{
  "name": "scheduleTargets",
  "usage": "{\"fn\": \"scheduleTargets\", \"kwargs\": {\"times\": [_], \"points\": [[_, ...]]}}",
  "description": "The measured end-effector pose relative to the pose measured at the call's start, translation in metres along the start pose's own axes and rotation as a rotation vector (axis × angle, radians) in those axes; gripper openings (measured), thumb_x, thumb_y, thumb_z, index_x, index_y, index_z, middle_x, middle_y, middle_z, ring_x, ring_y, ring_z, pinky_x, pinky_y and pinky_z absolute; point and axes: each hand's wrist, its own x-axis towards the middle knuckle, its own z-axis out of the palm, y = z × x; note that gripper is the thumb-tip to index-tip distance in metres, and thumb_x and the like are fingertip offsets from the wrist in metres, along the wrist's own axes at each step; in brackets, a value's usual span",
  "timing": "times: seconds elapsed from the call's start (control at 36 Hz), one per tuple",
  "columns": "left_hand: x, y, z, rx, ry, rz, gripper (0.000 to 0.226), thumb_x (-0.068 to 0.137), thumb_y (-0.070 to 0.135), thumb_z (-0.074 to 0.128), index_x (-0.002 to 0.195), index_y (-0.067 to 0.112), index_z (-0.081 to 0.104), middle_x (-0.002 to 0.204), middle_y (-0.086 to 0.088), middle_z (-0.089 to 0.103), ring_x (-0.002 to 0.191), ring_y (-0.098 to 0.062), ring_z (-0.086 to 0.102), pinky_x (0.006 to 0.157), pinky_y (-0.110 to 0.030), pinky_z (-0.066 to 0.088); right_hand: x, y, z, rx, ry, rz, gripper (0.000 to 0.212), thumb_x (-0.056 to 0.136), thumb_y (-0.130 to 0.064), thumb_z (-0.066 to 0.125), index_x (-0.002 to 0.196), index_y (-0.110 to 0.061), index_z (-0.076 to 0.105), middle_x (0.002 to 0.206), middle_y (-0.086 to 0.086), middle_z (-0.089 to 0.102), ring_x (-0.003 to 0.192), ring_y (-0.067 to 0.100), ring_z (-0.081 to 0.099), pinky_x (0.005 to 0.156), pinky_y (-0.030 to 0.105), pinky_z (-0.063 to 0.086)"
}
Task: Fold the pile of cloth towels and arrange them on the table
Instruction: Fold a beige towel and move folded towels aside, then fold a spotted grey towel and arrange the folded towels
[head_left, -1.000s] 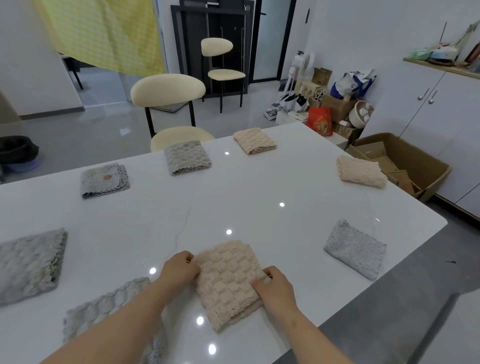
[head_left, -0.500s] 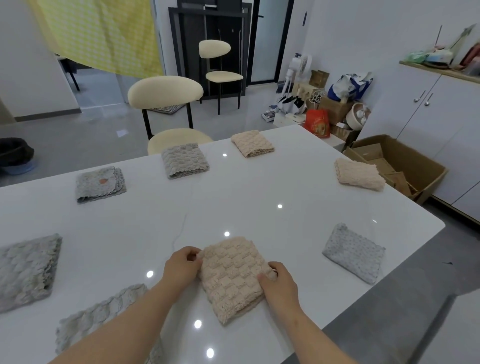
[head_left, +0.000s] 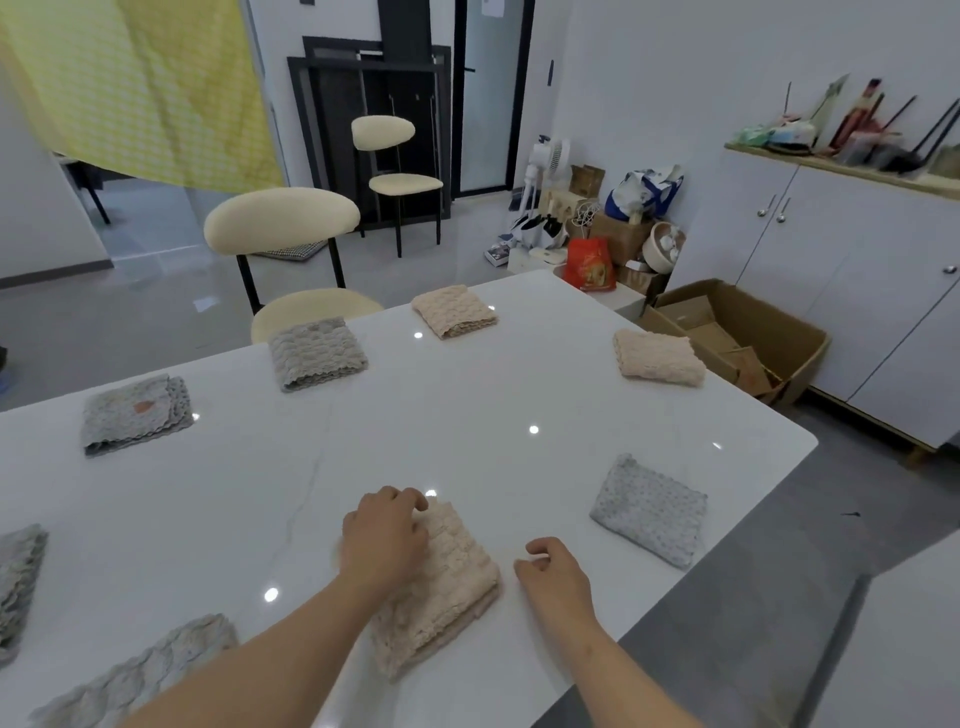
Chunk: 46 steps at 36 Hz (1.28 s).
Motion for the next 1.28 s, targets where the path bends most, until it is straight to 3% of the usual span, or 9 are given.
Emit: {"fn": "scheduleTargets", "kwargs": {"times": [0.22, 0.53, 0.67, 0.75, 0.89, 0.97, 1.08, 1.17, 1.28], "points": [[-0.004, 0.055, 0.023, -0.006, -0.136, 0.167, 0.033, 0.092, 0.020, 0.041, 0.122, 0.023, 0.052, 0.121, 0.002, 0.054, 0.114, -0.017, 0.047, 0.091, -0.027, 0.039, 0.001, 0.020, -0.043, 0.011, 0.053, 0.016, 0.025, 0.092, -0.016, 0.047, 0.117, -0.016, 0.050, 0.088, -0.008, 0.049, 0.072, -0.001, 0.046, 0.055, 0.010, 0.033], [-0.013, 0.111, 0.047, -0.063, -0.190, 0.232, 0.032, 0.093, 0.019, 0.041, 0.122, 0.021, 0.053, 0.121, 0.001, 0.055, 0.113, -0.016, 0.049, 0.092, -0.025, 0.040, 0.009, 0.050, -0.091, 0.048, 0.130, 0.036, 0.019, 0.091, -0.012, 0.048, 0.109, -0.017, 0.052, 0.085, -0.009, 0.049, 0.071, -0.001, 0.046, 0.055, 0.011, 0.033], [0.002, 0.137, 0.054, -0.153, -0.263, 0.199, 0.031, 0.093, 0.016, 0.043, 0.122, 0.018, 0.054, 0.121, -0.002, 0.055, 0.111, -0.016, 0.052, 0.087, -0.020, 0.037, 0.020, 0.058, -0.113, 0.067, 0.185, 0.040, 0.022, 0.089, -0.010, 0.048, 0.110, -0.014, 0.053, 0.084, -0.007, 0.052, 0.072, 0.006, 0.050, 0.058, 0.017, 0.037], [0.013, 0.153, 0.059, -0.196, -0.301, 0.177, 0.033, 0.092, 0.015, 0.043, 0.124, 0.016, 0.053, 0.124, -0.004, 0.054, 0.112, -0.017, 0.053, 0.088, -0.020, 0.037, 0.029, 0.061, -0.128, 0.064, 0.211, 0.038, 0.026, 0.089, -0.008, 0.048, 0.115, -0.013, 0.054, 0.100, -0.002, 0.055, 0.085, 0.010, 0.051, 0.061, 0.014, 0.037], [0.040, 0.180, 0.074, -0.234, -0.375, 0.132, 0.036, 0.092, 0.016, 0.045, 0.127, 0.015, 0.047, 0.125, -0.006, 0.053, 0.111, -0.019, 0.052, 0.089, -0.025, 0.040, 0.060, 0.065, -0.151, -0.008, 0.221, 0.053, 0.029, 0.088, -0.009, 0.051, 0.117, -0.010, 0.054, 0.123, 0.007, 0.051, 0.098, 0.012, 0.048, 0.079, 0.020, 0.036], [0.060, 0.197, 0.084, -0.284, -0.384, 0.079, 0.043, 0.091, 0.016, 0.047, 0.133, 0.013, 0.040, 0.110, -0.003, 0.053, 0.095, -0.016, 0.052, 0.080, -0.023, 0.040, 0.080, 0.067, -0.165, -0.073, 0.177, 0.079, 0.035, 0.088, -0.011, 0.051, 0.124, -0.011, 0.049, 0.127, 0.007, 0.046, 0.098, 0.012, 0.046, 0.080, 0.018, 0.035], [0.087, 0.221, 0.095, -0.391, -0.381, 0.005, 0.053, 0.089, 0.022, 0.054, 0.137, 0.011, 0.033, 0.098, 0.002, 0.051, 0.090, -0.016, 0.051, 0.077, -0.022, 0.040, 0.108, 0.065, -0.182, -0.146, 0.123, 0.072, 0.039, 0.088, -0.014, 0.051, 0.127, -0.013, 0.047, 0.128, 0.005, 0.046, 0.100, 0.013, 0.049, 0.080, 0.010, 0.038], [0.107, 0.233, 0.101, -0.464, -0.421, -0.049, 0.053, 0.088, 0.025, 0.056, 0.134, 0.010, 0.035, 0.093, 0.002, 0.049, 0.086, -0.015, 0.049, 0.074, -0.023, 0.039, 0.126, 0.059, -0.190, -0.182, 0.071, 0.071, 0.040, 0.088, -0.019, 0.052, 0.128, -0.016, 0.047, 0.130, 0.001, 0.047, 0.115, 0.015, 0.048, 0.098, 0.023, 0.038], [0.132, 0.237, 0.106, -0.489, -0.464, -0.132, 0.033, 0.085, 0.025, 0.060, 0.113, 0.015, 0.046, 0.103, -0.003, 0.054, 0.093, -0.019, 0.053, 0.080, -0.028, 0.044, 0.147, 0.053, -0.200, -0.170, 0.030, 0.063, 0.041, 0.088, -0.020, 0.053, 0.128, -0.019, 0.046, 0.131, -0.001, 0.045, 0.118, 0.013, 0.046, 0.102, 0.024, 0.037]]}}
